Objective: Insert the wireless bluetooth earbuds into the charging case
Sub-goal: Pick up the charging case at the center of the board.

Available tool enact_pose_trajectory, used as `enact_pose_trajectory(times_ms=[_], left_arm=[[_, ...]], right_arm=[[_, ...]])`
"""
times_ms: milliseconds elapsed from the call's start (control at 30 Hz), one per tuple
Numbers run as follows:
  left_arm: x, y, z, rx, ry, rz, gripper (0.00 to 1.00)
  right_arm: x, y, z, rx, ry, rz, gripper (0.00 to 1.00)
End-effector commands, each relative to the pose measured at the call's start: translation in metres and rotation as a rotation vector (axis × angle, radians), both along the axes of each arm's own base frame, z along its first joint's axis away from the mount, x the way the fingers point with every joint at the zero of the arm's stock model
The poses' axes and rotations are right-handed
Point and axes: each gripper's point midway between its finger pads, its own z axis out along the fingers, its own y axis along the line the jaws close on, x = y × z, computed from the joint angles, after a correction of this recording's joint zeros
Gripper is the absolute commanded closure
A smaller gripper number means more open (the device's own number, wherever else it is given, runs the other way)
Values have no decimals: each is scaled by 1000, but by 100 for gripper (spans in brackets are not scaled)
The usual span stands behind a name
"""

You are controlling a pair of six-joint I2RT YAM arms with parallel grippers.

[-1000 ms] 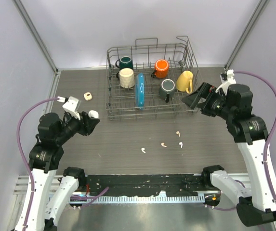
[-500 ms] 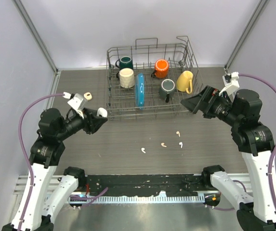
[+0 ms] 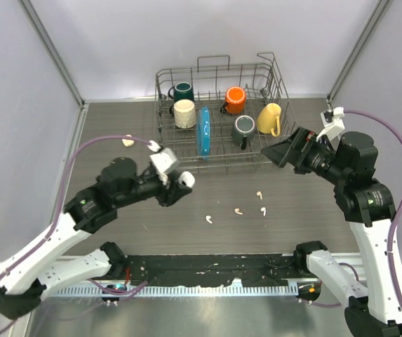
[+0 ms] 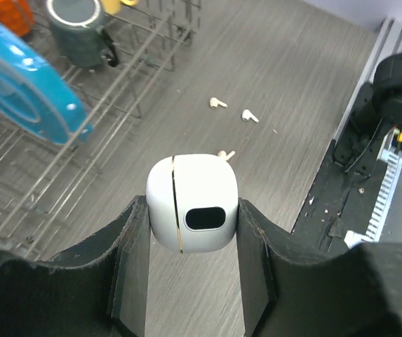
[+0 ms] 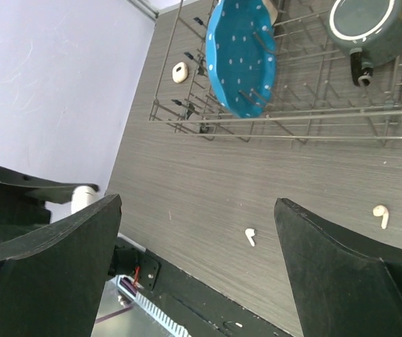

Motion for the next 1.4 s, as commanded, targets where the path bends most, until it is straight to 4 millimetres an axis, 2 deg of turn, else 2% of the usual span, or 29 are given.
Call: enact_pose_trajectory(times_ms=[0,33,67,100,133,233,367,500,733,933,1200,1367], left_arm=[[18,-35,15,49,-129,74,100],[14,-46,14,71,-156,43,100],[16,-50,13,89,-171,45,100],[19,-57,7,109,-169,36,100],[20,-61,8,102,-178,33,100],[23,-70,8,105,-213,16,100],[24,-75,6,150,-280,-5,100],[24,-81,4,169,-320,-28,100],[18,-92,-2,189,-342,-80,100],[13,-97,-2,187,-362,-106,100],[11,-102,-7,212,-377,-106,100],[12,-105,-7,225,-393,-96,100]], right_arm=[[-4,16,2,84,-5,73,6],[-5,18,4,98,-14,81,7],[-6,21,-4,117,16,91,9],[-8,24,-5,129,18,103,16],[-10,27,-3,148,7,122,18],[-14,35,-22,170,82,167,25],[-14,39,-38,134,126,186,28],[-10,52,-48,98,156,232,30],[-3,77,-55,20,159,276,30],[-2,91,-55,29,139,292,33],[-15,112,-52,50,133,375,34],[-22,125,-61,23,150,411,37]])
